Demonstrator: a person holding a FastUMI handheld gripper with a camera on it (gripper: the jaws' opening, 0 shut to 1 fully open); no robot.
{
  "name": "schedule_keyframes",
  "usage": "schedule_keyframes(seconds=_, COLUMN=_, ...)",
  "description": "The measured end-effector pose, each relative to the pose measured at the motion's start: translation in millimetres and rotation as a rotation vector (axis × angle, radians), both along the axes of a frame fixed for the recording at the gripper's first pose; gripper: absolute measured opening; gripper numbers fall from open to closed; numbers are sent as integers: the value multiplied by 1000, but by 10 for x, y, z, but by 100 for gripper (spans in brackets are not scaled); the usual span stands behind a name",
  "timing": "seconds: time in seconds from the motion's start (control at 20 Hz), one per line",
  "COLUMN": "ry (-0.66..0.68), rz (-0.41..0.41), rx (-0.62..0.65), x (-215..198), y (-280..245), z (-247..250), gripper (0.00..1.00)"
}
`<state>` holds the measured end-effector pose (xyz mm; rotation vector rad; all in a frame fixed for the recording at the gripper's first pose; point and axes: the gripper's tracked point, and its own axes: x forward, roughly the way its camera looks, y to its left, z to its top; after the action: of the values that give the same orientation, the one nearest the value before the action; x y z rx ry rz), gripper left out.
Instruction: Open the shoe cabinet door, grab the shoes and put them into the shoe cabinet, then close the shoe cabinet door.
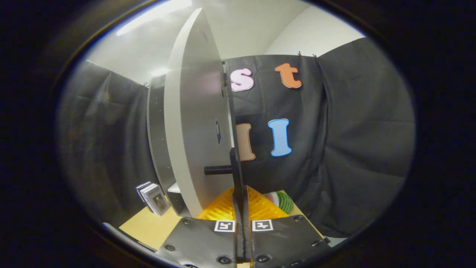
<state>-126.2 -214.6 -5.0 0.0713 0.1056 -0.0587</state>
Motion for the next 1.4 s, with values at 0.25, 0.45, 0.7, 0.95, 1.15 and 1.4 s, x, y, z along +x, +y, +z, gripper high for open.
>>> schedule_keyframes(seconds=0.25, ry=1, rz=30, rx=-17, x=25, y=-164, z=21, gripper=3)
schedule_keyframes(seconds=0.45, ry=-4, rz=68, rx=-50, x=52, y=-227, z=24, gripper=5)
schedule_keyframes(seconds=0.7, ry=-3, rz=71, rx=-38, x=-21, y=-235, z=16, gripper=9)
schedule_keyframes(seconds=0.95, ry=-39, rz=22, rx=-37, x=-305, y=-247, z=103, gripper=9)
schedule_keyframes(seconds=1.15, ry=-60, rz=-45, rx=-54, x=-654, y=-186, z=193, gripper=7)
schedule_keyframes(seconds=1.4, ry=-45, rz=-79, rx=-85, x=-868, y=275, z=113, gripper=8)
